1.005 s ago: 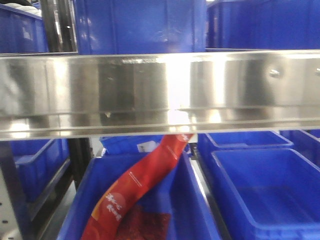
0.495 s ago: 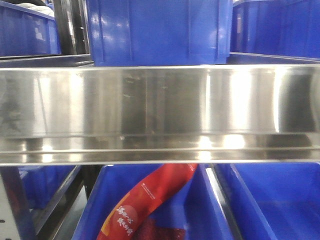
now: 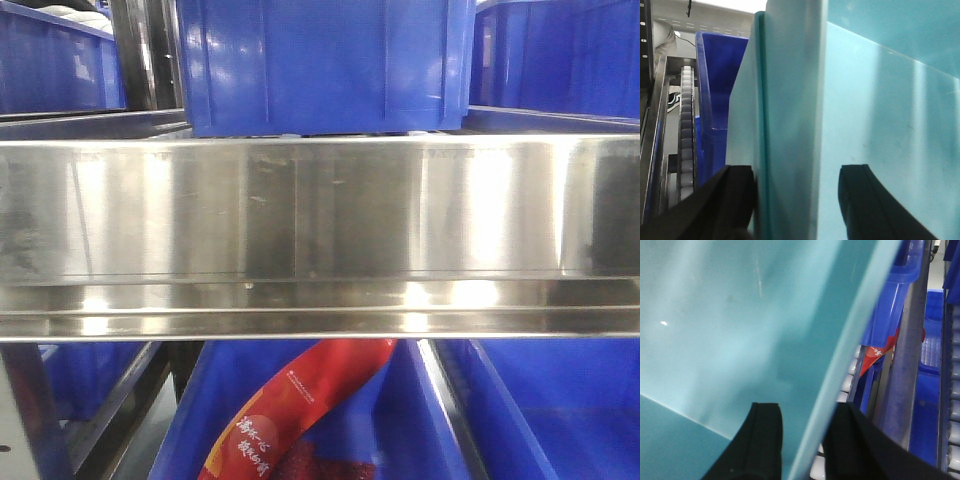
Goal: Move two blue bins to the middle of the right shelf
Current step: 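Hold the bins while the base drives up to the steel rack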
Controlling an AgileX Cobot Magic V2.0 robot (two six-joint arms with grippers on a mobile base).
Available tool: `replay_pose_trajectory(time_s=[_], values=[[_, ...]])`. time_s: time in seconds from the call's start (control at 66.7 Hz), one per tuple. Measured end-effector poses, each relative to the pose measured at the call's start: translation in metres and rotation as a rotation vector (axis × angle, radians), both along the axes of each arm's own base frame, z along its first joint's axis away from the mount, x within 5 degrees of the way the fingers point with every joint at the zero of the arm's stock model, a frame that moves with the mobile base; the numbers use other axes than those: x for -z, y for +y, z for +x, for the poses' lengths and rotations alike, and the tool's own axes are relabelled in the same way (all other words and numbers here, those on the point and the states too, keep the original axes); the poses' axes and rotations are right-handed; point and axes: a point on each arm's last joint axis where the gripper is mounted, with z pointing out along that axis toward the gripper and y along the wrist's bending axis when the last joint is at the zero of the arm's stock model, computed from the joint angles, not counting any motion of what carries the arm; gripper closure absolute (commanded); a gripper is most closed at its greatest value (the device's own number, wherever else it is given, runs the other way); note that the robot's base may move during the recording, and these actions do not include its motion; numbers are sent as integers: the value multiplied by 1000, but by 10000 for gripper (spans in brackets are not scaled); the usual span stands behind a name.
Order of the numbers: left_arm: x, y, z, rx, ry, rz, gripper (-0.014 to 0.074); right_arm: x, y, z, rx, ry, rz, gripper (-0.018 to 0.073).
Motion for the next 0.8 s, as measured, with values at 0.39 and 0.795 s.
replay_pose_trajectory(time_s=[0.39,0.795], values=[[0,0,0,0,0,0,707,0,0,0,0,0,0,712],[0,0,0,0,0,0,707,0,0,0,0,0,0,712]])
